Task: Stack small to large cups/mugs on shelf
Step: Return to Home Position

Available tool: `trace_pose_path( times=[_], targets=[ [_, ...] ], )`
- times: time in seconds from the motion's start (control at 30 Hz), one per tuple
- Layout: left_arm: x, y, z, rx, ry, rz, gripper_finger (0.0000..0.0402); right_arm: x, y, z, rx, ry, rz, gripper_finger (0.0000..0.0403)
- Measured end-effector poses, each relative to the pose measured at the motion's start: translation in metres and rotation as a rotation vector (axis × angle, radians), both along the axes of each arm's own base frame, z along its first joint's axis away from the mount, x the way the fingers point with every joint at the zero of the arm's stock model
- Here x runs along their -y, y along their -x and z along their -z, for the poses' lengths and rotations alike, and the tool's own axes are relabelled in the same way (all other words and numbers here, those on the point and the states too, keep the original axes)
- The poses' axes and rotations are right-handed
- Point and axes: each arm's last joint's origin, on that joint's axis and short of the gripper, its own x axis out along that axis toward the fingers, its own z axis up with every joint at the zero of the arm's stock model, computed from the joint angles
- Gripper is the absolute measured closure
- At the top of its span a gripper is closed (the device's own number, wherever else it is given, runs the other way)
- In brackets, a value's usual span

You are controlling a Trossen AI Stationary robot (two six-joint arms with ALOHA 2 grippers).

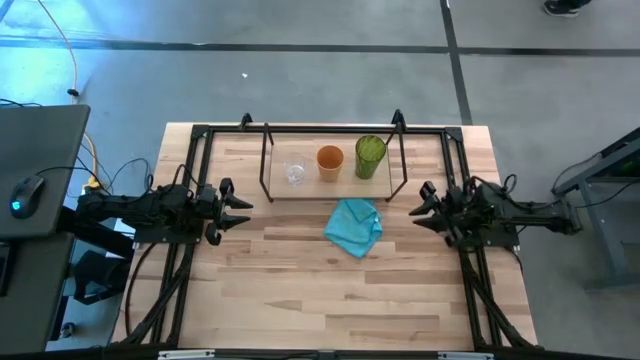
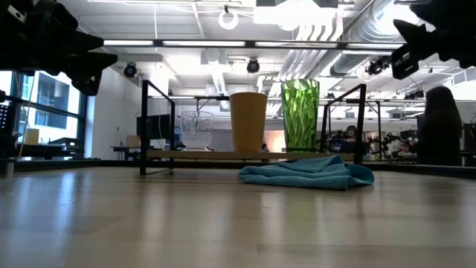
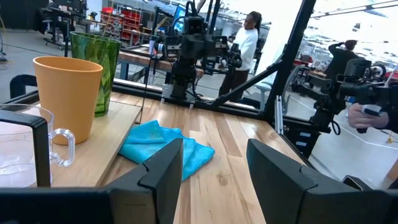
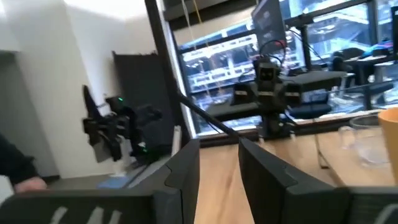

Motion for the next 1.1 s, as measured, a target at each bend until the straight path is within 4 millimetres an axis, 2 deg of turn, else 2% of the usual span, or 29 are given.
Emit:
trace_pose_path(
  times=[0.43,0.67,1.1],
  targets=[
    [0.000,0.000,0.000,0.000,0.000,0.000,0.0234,0.005,-0.002,0.005,-0.034,0.093,0.200,0.0313],
    [0.000,0.000,0.000,0.000,0.000,0.000,0.0234,0.006,-0.003,0.019,-0.170,0.113,0.234,0.0313],
    [0.000,0.000,0.000,0.000,0.000,0.000,0.0234,0.007,-0.003,0.019,-0.182,0.116,0.255,0.0313]
  ],
)
